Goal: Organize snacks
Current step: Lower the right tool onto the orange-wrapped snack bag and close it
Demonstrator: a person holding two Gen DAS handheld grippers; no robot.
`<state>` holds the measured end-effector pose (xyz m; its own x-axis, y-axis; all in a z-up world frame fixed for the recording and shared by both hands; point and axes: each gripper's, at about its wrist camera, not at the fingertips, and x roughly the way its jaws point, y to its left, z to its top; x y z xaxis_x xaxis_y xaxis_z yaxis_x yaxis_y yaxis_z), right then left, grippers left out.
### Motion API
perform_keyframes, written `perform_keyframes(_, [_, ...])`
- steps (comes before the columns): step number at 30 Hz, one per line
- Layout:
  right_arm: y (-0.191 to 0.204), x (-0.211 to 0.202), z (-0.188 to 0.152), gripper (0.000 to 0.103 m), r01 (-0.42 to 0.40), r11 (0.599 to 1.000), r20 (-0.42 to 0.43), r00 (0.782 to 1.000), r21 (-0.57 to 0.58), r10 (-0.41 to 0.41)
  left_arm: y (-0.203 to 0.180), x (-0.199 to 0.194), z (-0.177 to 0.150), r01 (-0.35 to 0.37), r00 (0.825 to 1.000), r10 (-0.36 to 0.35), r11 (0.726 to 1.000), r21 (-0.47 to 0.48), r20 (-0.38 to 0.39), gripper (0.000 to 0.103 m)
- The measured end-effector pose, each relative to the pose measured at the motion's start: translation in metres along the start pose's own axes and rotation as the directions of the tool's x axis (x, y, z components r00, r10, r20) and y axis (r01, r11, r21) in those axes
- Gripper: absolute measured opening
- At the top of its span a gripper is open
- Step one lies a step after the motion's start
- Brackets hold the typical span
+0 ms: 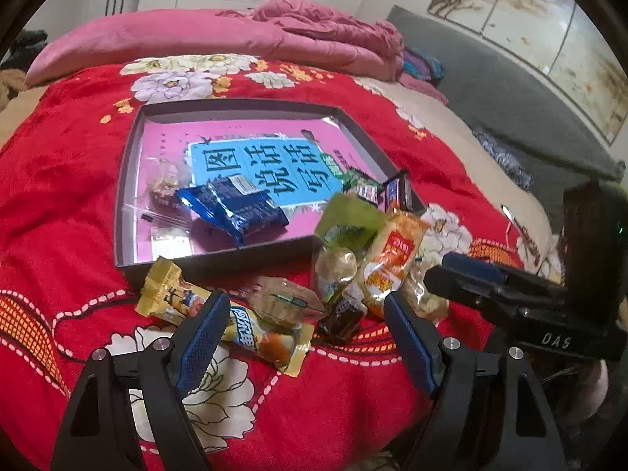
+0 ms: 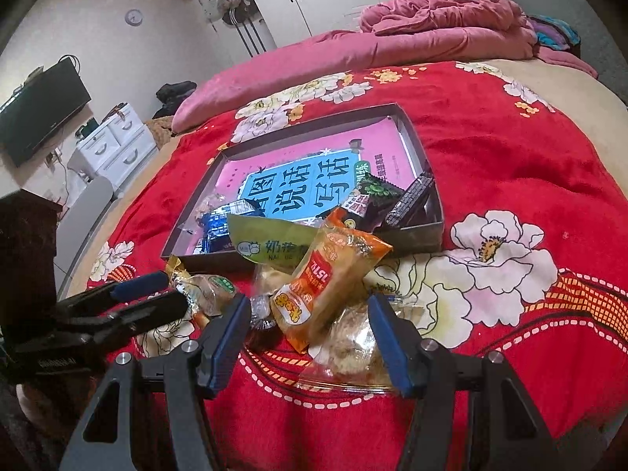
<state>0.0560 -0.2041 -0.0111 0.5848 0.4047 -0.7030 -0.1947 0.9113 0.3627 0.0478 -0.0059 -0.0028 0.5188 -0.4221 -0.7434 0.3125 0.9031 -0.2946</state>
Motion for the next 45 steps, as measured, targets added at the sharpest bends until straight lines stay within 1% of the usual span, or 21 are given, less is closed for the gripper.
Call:
perform_keyframes(4, [-0.002, 0.001, 0.000, 0.062, -0.002, 1.000, -0.003, 1.000, 0.009, 0.002, -0.006, 0.004, -0.002, -0.005, 1.000, 0.006, 0.999, 0.031, -0.006, 0.082])
perform_keyframes(8, [-0.006, 0.003, 0.000, 0.062, -0.004, 1.000, -0.009, 1.000, 0.016, 0.004, -0.010, 0.009, -0.004, -0.026, 1.000, 0.026, 0.998, 0.062, -0.007, 0.082])
perform_keyframes(14, [-0.011, 0.008, 0.002, 0.062, -0.007, 0.999, -0.020, 1.000, 0.034, 0.008, -0.007, 0.014, -0.004, -0.027, 0.999, 0.028, 0.998, 0.063, -0.015, 0.082])
perform_keyframes(19, [-0.016, 0.012, 0.004, 0.062, -0.009, 0.998, -0.027, 1.000, 0.056, 0.011, -0.003, 0.019, -0.002, -0.042, 0.999, 0.044, 0.997, 0.059, -0.028, 0.079])
perform_keyframes(21, [-0.017, 0.013, 0.005, 0.062, -0.007, 0.998, -0.028, 1.000, 0.059, 0.009, -0.003, 0.021, -0.002, -0.045, 0.998, 0.047, 0.997, 0.061, -0.031, 0.075])
perform_keyframes(22, [-0.017, 0.013, 0.005, 0.062, -0.008, 0.998, -0.027, 1.000, 0.059, 0.009, -0.004, 0.021, -0.002, -0.050, 0.998, 0.052, 0.997, 0.065, -0.031, 0.071])
perform_keyframes(24, [-0.017, 0.014, 0.006, 0.062, -0.008, 0.998, -0.027, 1.000, 0.059, 0.010, -0.004, 0.023, -0.002, -0.058, 0.998, 0.061, 0.996, 0.071, -0.035, 0.069])
perform_keyframes(26, [-0.017, 0.014, 0.006, 0.062, -0.009, 0.998, -0.027, 1.000, 0.059, 0.011, -0.003, 0.024, -0.001, -0.062, 0.997, 0.064, 0.996, 0.069, -0.037, 0.063])
perform_keyframes(27, [-0.017, 0.014, 0.006, 0.062, -0.009, 0.998, -0.028, 1.000, 0.058, 0.010, -0.002, 0.024, -0.001, -0.061, 0.997, 0.064, 0.996, 0.068, -0.037, 0.062])
perform_keyframes(29, [-0.017, 0.016, 0.007, 0.062, -0.008, 0.998, -0.027, 1.000, 0.058, 0.009, -0.001, 0.025, 0.000, -0.064, 0.997, 0.067, 0.996, 0.066, -0.037, 0.056])
perform_keyframes(31, [-0.017, 0.017, 0.008, 0.062, -0.010, 0.998, -0.029, 1.000, 0.058, 0.012, -0.001, 0.026, 0.000, -0.091, 0.995, 0.094, 0.993, 0.076, -0.041, 0.053])
perform_keyframes(38, [-0.018, 0.032, 0.016, 0.062, -0.014, 0.999, -0.040, 0.999, 0.041, 0.016, -0.004, 0.028, -0.001, -0.115, 0.992, 0.120, 0.987, 0.112, -0.038, 0.052])
perform_keyframes(40, [-0.019, 0.036, 0.018, 0.060, -0.021, 0.999, -0.044, 0.999, 0.042, 0.023, -0.004, 0.029, -0.001, -0.112, 0.992, 0.117, 0.987, 0.111, -0.041, 0.052])
perform_keyframes(42, [-0.018, 0.040, 0.019, 0.051, -0.031, 0.999, -0.049, 0.998, 0.035, 0.033, -0.003, 0.029, 0.000, -0.112, 0.992, 0.117, 0.988, 0.108, -0.042, 0.052])
perform_keyframes(44, [-0.015, 0.039, 0.019, 0.050, -0.043, 0.999, -0.043, 0.998, 0.019, 0.044, -0.002, 0.030, 0.000, -0.109, 0.993, 0.113, 0.989, 0.100, -0.042, 0.052])
perform_keyframes(45, [-0.014, 0.038, 0.019, 0.047, -0.049, 0.999, -0.040, 0.998, 0.011, 0.049, -0.002, 0.030, 0.001, -0.108, 0.993, 0.112, 0.989, 0.098, -0.043, 0.052])
